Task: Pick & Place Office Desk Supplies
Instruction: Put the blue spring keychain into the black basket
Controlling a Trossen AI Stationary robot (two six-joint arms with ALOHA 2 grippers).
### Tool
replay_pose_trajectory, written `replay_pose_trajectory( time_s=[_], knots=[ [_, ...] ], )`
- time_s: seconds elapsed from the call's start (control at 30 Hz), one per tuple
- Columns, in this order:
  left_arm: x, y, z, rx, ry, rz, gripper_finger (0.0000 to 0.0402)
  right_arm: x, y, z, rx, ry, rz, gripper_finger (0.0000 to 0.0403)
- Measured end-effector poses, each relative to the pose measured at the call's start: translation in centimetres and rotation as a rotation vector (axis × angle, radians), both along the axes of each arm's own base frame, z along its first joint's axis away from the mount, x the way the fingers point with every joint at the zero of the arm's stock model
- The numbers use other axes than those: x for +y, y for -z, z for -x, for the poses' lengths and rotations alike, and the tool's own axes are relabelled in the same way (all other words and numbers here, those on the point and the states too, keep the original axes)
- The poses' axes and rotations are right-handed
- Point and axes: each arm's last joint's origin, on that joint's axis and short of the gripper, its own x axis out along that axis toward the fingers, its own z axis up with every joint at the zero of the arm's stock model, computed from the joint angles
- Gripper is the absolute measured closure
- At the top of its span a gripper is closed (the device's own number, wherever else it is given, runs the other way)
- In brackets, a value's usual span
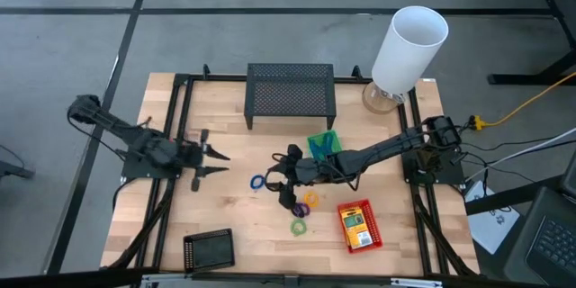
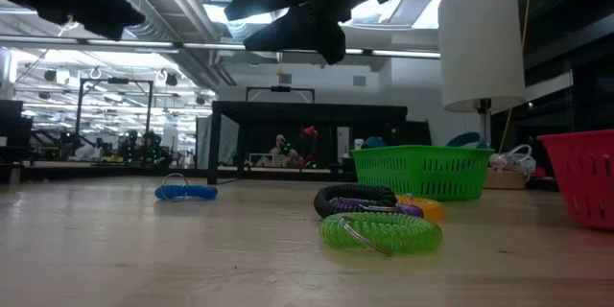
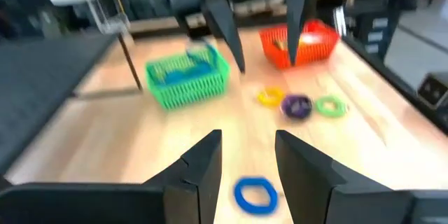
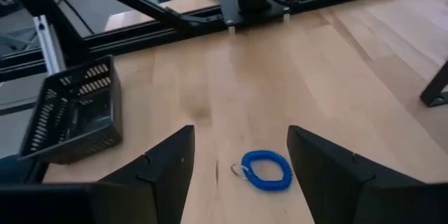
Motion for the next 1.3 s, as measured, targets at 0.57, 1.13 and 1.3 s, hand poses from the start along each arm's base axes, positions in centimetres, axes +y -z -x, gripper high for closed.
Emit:
replay_pose_trajectory(
  time_s=[0.57, 1.13, 1.3],
  knots=[
    [0.4, 3.1, -7.9, 0.301, -0.025, 0.045, 0.0272, 2.0, -3.5, 1.8, -0.094, -0.068, 0.144, 0.0174],
    [2.2, 7.5, -10.7, 0.455, -0.049, 0.143, 0.0272, 5.7, -7.9, 6.7, -0.141, 0.023, 0.355, 0.0174],
    [2.4, 8.0, -11.3, 0.486, -0.051, 0.154, 0.0272, 6.9, -8.5, 8.4, -0.125, 0.068, 0.416, 0.0174]
  ],
)
